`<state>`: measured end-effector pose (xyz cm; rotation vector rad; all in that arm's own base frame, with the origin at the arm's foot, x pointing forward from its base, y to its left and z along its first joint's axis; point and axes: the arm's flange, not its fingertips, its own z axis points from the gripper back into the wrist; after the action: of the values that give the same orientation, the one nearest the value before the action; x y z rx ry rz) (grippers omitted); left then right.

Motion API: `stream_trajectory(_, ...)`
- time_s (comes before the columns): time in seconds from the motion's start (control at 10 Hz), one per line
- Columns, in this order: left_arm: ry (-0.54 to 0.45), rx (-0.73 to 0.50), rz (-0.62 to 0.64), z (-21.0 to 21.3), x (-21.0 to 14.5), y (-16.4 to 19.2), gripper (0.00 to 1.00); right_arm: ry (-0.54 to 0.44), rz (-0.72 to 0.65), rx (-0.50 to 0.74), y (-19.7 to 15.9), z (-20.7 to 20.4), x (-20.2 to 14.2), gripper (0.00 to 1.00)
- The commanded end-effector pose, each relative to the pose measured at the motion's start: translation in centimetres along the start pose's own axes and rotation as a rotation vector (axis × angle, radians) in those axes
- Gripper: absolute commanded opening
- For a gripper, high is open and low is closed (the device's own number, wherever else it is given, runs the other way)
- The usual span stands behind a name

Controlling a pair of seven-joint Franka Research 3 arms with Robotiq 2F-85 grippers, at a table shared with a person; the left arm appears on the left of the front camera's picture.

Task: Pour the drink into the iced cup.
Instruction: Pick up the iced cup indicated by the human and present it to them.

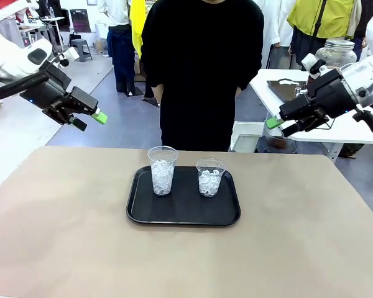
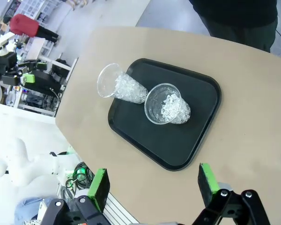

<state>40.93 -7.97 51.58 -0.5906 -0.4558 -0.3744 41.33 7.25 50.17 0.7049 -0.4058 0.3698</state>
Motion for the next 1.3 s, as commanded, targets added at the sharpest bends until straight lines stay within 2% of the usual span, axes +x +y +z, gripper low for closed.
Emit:
stream_trajectory(0.0, 0.002, -0.008, 0.004, -0.1, 0.0, 0.2, 1.00, 0.004, 0.002, -0.004, -0.2, -0.2, 0.0, 1.00)
stream_trajectory(0.1, -0.003, -0.116, 0.087, -0.3, 0.7, 2.5, 1.00, 0.027, -0.116, 0.117, -1.7, -1.1, 0.7, 1.00)
stream_trajectory(0.3, -0.018, -0.213, 0.167, -0.5, 1.6, 4.9, 1.00, 0.048, -0.240, 0.223, -3.9, -2.0, 1.4, 1.00)
stream_trajectory(0.7, -0.003, -0.370, 0.284, -1.8, 2.6, 7.7, 1.00, 0.083, -0.381, 0.415, -8.1, -3.3, 1.8, 1.00)
stream_trajectory(1.0, 0.014, -0.492, 0.345, -3.0, 2.7, 10.0, 1.00, 0.062, -0.484, 0.558, -10.5, -3.6, 2.2, 1.00)
stream_trajectory(1.2, 0.021, -0.579, 0.377, -3.1, 2.8, 10.6, 1.00, 0.036, -0.538, 0.606, -11.4, -3.5, 2.8, 1.00)
